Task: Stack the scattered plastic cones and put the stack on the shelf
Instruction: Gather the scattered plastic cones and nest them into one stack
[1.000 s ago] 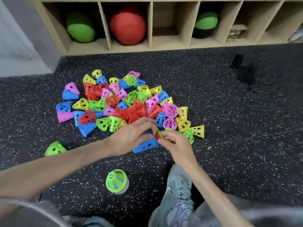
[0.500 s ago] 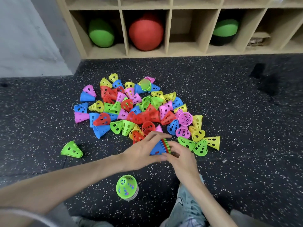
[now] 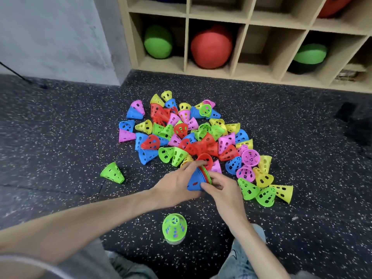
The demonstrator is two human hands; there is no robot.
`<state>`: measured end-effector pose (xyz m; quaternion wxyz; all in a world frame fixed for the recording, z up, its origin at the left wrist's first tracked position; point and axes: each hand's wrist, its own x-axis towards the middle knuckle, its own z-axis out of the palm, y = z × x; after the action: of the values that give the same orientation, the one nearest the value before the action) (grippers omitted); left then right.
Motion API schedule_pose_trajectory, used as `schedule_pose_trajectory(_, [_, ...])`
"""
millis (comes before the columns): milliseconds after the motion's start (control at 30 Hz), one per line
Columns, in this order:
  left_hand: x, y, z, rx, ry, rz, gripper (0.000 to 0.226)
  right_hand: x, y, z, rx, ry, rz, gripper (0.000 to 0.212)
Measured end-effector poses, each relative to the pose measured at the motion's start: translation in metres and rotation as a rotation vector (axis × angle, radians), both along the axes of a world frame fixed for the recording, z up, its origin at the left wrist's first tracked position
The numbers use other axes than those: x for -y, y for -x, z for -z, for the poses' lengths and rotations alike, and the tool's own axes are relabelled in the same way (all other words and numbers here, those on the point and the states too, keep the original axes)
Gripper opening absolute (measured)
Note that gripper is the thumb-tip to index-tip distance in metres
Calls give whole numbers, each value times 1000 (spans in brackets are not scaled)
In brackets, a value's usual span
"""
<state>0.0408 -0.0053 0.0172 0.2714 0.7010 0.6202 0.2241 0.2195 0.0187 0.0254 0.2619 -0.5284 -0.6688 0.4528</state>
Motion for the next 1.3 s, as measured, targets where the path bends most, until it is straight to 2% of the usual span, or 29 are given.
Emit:
schedule_pose_trajectory(167, [13,27,10,155,-4,-116,80,-1,32,4,-25,8,-33,23])
schedule_pose_trajectory(400, [22,66,32,210,-24,-323,78,-16,80,14,-80,49,-166,24])
schedule_pose_trajectory(533, [24,93,49,189,2,-416,79,-43,98,25,-74,55,-137,18])
schedule_pose_trajectory(800, [31,133,88,219,91,-522,75,-90,124,50,52,44,-60,22])
schedule_pose_trajectory(933, [32,144,102,214,99,-575,75,-121,143,57,100,-44,-44,24])
schedule_pose_trajectory(1167, [-5,140,111,284,37,-645,76,-225,189,57,280,-293,-201,25])
schedule_pose_trajectory(1300, [-30,130,118,355,28,-662,75,-272,214,78,446,-297,-298,32])
